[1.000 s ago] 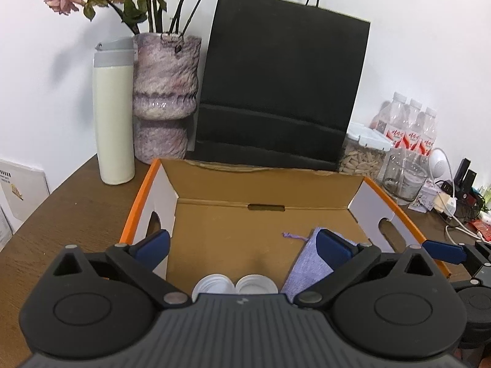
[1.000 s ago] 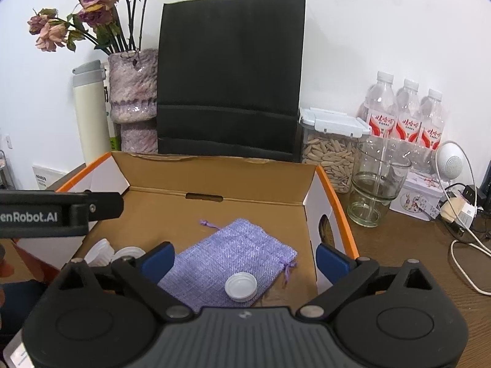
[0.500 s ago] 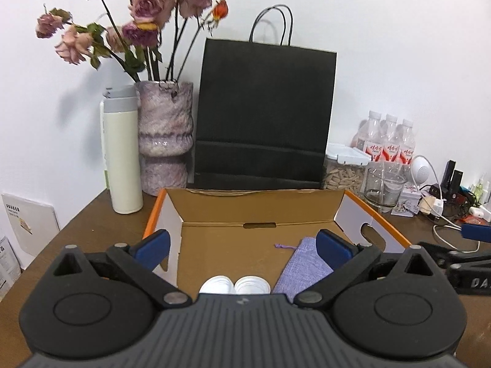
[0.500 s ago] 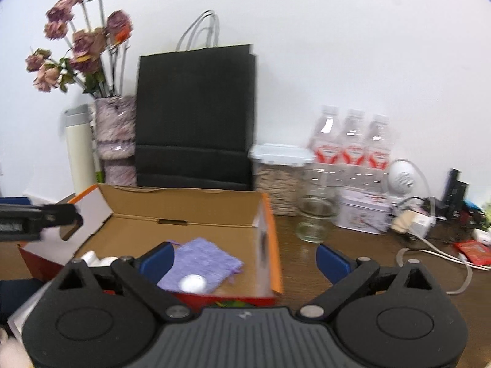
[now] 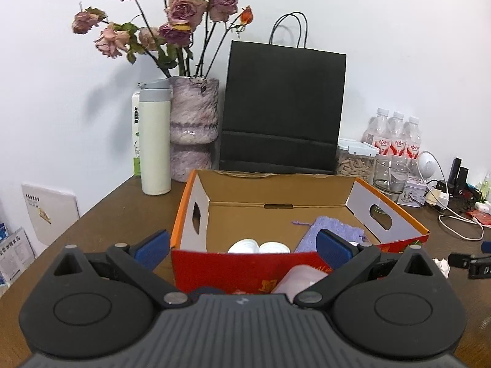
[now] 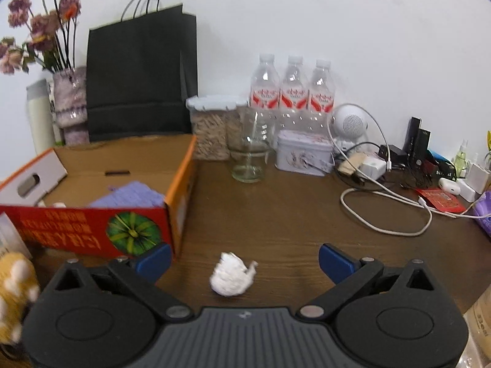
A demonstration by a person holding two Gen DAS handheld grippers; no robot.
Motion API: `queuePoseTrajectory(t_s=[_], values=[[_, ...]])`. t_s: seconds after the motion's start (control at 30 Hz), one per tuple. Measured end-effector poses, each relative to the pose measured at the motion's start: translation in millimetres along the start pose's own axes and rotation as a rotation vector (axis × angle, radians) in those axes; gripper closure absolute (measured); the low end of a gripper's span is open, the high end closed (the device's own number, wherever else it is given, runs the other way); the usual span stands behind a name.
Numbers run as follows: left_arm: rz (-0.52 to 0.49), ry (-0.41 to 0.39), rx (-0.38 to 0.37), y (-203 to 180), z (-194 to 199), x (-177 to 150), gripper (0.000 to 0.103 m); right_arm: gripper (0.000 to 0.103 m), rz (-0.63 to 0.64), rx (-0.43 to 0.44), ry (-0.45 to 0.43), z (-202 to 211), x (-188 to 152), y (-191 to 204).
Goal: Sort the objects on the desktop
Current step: 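Move the right gripper to the white tissue and close on it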
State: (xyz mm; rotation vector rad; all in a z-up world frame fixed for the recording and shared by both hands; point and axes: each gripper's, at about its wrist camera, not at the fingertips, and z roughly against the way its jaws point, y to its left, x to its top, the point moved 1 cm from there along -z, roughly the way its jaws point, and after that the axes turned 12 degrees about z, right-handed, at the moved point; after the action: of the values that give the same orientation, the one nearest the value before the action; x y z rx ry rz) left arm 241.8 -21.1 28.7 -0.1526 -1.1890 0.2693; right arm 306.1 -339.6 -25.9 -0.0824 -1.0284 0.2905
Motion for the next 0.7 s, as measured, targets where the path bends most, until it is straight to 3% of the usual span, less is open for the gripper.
queuePoseTrajectory(t_s=[0.2, 0.5, 0.6, 0.7], values=[[-0.008, -0.002, 0.011, 0, 3, -7, 0.0, 0.003, 0.042, 0.017, 0.064, -20, -11, 2], [-0.002, 0.031, -0.009, 7, -2, -10, 0.0, 0.023, 0.029, 0.045, 0.088, -38, -14, 2], [0.0, 0.045, -0.018, 7, -3, -11, 0.0, 0.032, 0.017, 0.062, 0.085, -39, -13, 1], [-0.01, 0.054, -0.015, 6, -4, -12, 0.0, 0.062, 0.013, 0.095, 0.089, -41, -13, 1]])
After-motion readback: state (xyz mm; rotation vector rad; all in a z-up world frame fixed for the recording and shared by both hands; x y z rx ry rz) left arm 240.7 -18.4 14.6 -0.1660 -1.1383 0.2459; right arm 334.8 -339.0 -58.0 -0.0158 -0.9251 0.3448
